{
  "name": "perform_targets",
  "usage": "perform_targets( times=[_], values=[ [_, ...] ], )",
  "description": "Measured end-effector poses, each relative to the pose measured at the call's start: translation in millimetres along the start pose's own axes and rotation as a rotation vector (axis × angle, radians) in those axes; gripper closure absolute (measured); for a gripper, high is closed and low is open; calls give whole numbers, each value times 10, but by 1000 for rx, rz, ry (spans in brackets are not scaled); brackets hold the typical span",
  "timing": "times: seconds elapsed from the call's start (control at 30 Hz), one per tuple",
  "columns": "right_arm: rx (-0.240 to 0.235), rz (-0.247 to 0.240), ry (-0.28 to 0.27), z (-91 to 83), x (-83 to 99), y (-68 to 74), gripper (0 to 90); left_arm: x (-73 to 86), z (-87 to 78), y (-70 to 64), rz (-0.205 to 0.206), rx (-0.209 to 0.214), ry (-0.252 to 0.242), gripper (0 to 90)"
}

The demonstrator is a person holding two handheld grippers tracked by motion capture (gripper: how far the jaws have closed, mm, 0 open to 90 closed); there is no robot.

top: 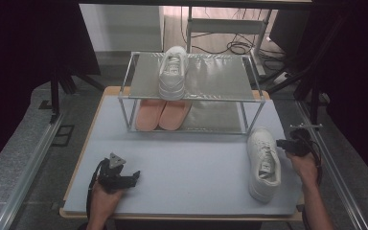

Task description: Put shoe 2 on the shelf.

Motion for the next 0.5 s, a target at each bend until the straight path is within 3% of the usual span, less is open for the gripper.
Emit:
perform_targets(
  times=[0.27,0.37,0.5],
  values=[
    [-32,16,-3,231,-130,-37,814,0,0,0,0,0,0,142],
    [-71,17,9,253,-142,-6,895,1,0,0,0,0,0,142],
    [-77,9,12,236,-118,16,898,1,0,1,0,0,0,142]
  ],
)
Point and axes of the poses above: each handheld gripper's, and its own axes: z roughly forward along the jaws, x roughly out of its underside, y roughly to its left, the point moved 10 cm from there along z, roughly forward along the jaws, and after that the axes turned 12 degrees about z, right-handed, at the moved point
